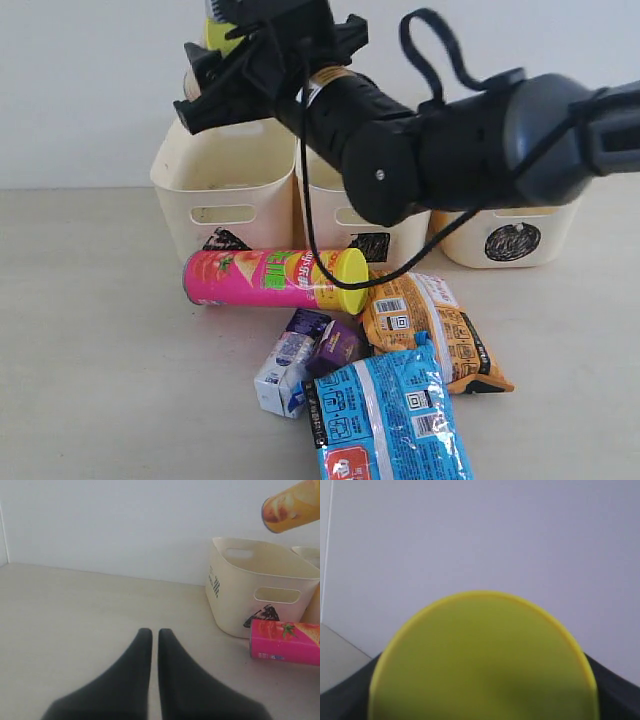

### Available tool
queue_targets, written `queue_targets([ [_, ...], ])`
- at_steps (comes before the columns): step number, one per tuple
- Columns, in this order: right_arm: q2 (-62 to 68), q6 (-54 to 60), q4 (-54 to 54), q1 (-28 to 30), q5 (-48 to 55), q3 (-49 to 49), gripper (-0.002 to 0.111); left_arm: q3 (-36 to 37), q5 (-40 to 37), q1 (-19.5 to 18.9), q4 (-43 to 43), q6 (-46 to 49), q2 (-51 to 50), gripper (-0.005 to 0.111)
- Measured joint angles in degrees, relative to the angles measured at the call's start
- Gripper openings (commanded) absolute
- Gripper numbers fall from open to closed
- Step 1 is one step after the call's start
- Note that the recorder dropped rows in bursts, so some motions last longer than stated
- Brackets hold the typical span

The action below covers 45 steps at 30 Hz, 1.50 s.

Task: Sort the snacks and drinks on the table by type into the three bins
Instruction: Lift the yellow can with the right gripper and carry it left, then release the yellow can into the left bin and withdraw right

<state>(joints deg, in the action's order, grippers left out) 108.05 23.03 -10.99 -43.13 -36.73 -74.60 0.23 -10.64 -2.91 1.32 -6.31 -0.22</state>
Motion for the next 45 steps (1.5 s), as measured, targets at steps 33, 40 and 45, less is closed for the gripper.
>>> queue_targets([
  [33, 14.5, 6.8, -9.2, 0.3, 0.9, -9.8, 0.093, 0.0, 0.1, 0.0, 0.0, 0.0, 0.0, 0.004],
  [40, 4.2, 8.0, -14.9, 0.3, 19.4, -9.8, 0.016, 0.0, 0.1, 0.0, 0.0, 0.0, 0.0, 0.004],
  [45, -4.2, 9.9, -14.1, 0.3, 44.8, -9.8, 0.000, 0.0, 0.1, 0.0, 0.0, 0.0, 0.0, 0.004],
])
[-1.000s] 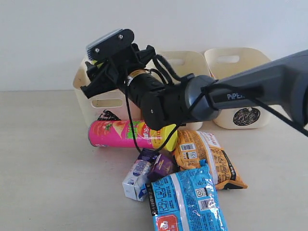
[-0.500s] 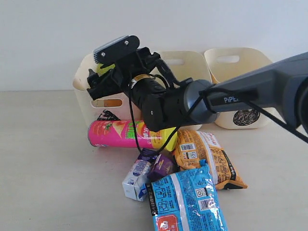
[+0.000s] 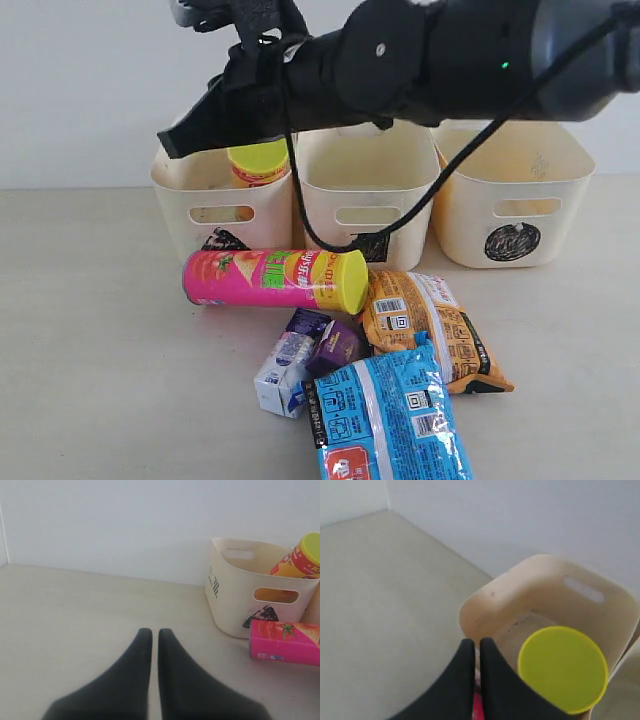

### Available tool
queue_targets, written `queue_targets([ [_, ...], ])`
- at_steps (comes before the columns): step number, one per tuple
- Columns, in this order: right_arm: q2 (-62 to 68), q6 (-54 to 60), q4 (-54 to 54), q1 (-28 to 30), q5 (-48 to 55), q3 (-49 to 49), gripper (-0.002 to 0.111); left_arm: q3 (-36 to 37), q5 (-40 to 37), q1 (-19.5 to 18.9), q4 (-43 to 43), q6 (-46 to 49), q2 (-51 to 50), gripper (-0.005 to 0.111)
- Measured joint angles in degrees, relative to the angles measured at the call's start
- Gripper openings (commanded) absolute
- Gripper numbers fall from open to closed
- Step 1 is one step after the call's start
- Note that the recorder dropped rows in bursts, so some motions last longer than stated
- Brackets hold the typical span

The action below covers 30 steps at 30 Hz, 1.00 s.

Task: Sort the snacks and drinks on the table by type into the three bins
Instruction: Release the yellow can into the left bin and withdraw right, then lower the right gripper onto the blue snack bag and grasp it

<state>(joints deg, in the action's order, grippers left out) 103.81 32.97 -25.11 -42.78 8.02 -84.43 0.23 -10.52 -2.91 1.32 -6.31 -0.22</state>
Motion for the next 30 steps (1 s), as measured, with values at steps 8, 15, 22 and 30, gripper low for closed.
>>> queue_targets([
  [8, -6.4, -4.4, 15.4, 0.0, 29.8, 0.0, 0.000, 0.0, 0.0, 0.0, 0.0, 0.0, 0.0, 0.004],
  [15, -6.8, -12.4, 22.0, 2.2, 55.4, -0.1, 0.000, 0.0, 0.0, 0.0, 0.0, 0.0, 0.0, 0.004],
  [22, -9.5, -0.8, 0.8, 13.7, 61.1, 3.5, 0.000, 0.0, 0.0, 0.0, 0.0, 0.0, 0.0, 0.004],
  [30, -13.8, 6.7, -9.9, 27.4, 58.3, 20.9, 0.000, 0.0, 0.0, 0.0, 0.0, 0.0, 0.0, 0.004],
])
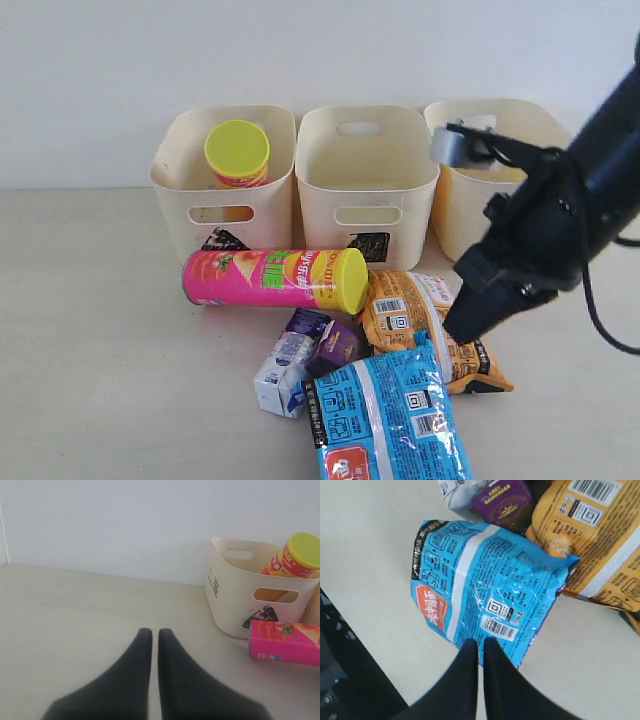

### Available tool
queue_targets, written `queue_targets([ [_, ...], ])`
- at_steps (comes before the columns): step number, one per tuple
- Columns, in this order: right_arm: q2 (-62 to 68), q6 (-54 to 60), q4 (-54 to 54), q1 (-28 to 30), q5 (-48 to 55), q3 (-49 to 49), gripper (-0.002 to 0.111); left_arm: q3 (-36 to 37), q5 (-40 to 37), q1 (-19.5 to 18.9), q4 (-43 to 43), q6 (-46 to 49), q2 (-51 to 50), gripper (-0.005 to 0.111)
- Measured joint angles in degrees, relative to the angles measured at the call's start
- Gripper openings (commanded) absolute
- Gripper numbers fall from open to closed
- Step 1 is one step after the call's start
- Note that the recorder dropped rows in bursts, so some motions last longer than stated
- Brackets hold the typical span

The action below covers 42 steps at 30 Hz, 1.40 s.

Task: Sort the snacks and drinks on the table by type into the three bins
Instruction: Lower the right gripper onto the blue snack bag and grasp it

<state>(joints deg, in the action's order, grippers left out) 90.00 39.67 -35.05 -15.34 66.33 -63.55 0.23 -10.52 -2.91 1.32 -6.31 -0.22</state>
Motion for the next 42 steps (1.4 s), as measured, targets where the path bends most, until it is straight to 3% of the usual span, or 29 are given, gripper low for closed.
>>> queue_targets([
  [2, 0.0, 3.9, -4.8, 2.4, -2.9, 4.9, 0.001, 0.0, 0.0, 0.0, 0.0, 0.0, 0.0, 0.004],
  [5, 0.0, 9.5, -10.5, 6.0, -5.3, 11.2, 0.014, 0.0, 0.0, 0.0, 0.0, 0.0, 0.0, 0.004],
  [11, -0.1, 17.3, -23.4, 9.7, -12.5, 21.9, 0.061, 0.0, 0.0, 0.0, 0.0, 0.0, 0.0, 0.004],
  [13, -0.1, 19.3, -26.3, 9.7, -15.0, 24.4, 0.071, 0.0, 0.0, 0.0, 0.0, 0.0, 0.0, 0.004],
  [20, -0.1, 23.9, -31.6, 9.7, -19.5, 28.5, 0.074, 0.0, 0.0, 0.0, 0.0, 0.0, 0.0, 0.004],
  [23, 0.1, 26.3, -33.8, 9.7, -19.9, 29.3, 0.080, 0.0, 0.0, 0.0, 0.0, 0.0, 0.0, 0.004],
  [42, 17.4, 51.7, -47.9, 9.8, -11.7, 29.4, 0.081, 0.0, 0.0, 0.0, 0.0, 0.0, 0.0, 0.004],
])
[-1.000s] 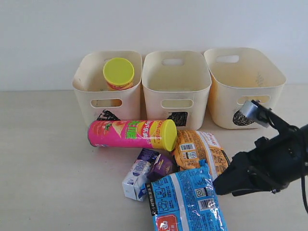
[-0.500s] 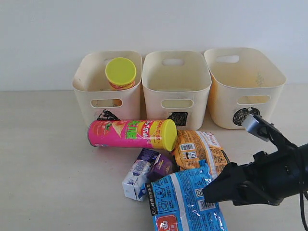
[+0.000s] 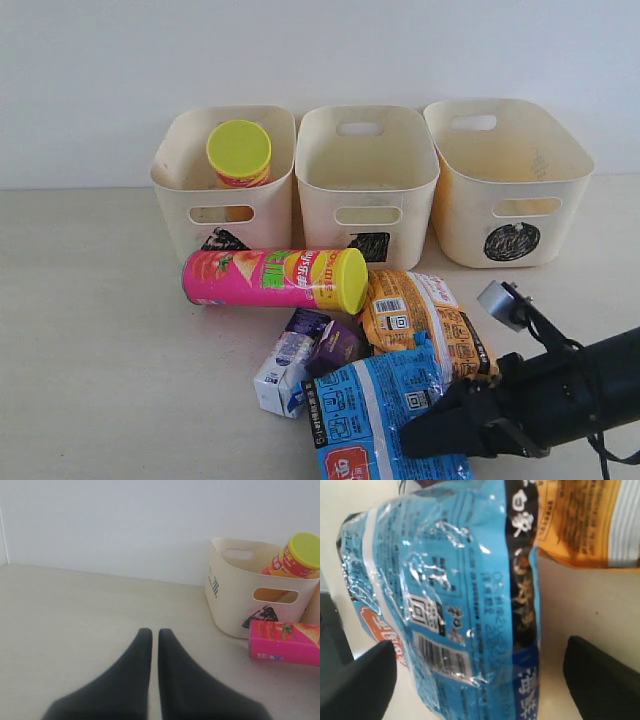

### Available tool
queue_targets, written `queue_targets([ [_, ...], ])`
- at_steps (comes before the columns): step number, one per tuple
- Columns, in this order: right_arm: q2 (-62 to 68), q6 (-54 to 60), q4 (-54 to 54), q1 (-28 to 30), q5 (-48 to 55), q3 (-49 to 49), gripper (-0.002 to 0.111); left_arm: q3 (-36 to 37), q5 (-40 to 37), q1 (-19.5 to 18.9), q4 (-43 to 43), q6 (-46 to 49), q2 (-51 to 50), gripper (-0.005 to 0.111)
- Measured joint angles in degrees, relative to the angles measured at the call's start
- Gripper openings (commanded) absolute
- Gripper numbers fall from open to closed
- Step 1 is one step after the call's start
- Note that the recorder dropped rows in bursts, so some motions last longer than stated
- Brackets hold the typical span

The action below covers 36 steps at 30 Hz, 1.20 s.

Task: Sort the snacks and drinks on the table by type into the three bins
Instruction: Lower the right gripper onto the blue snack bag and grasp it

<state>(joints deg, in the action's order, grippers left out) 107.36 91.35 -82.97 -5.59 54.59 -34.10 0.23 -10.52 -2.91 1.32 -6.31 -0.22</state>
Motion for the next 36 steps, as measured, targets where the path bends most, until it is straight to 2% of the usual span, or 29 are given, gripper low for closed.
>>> queue_targets([
  [9, 3.5, 10.1, -4.4, 0.0, 4.0, 0.1, 0.081, 0.0, 0.0, 0.0, 0.0, 0.0, 0.0, 0.004],
  [26, 4.9, 14.6, -7.0, 0.0, 3.6, -0.3, 0.079, 0.0, 0.0, 0.0, 0.0, -0.1, 0.0, 0.004],
  [30, 5.2, 15.0, -7.2, 0.0, 3.8, -0.3, 0.068, 0.0, 0.0, 0.0, 0.0, -0.1, 0.0, 0.004],
  [36, 5.1, 15.6, -7.2, 0.0, 4.0, -0.3, 0.031, 0.0, 0.0, 0.0, 0.0, -0.1, 0.0, 0.004],
])
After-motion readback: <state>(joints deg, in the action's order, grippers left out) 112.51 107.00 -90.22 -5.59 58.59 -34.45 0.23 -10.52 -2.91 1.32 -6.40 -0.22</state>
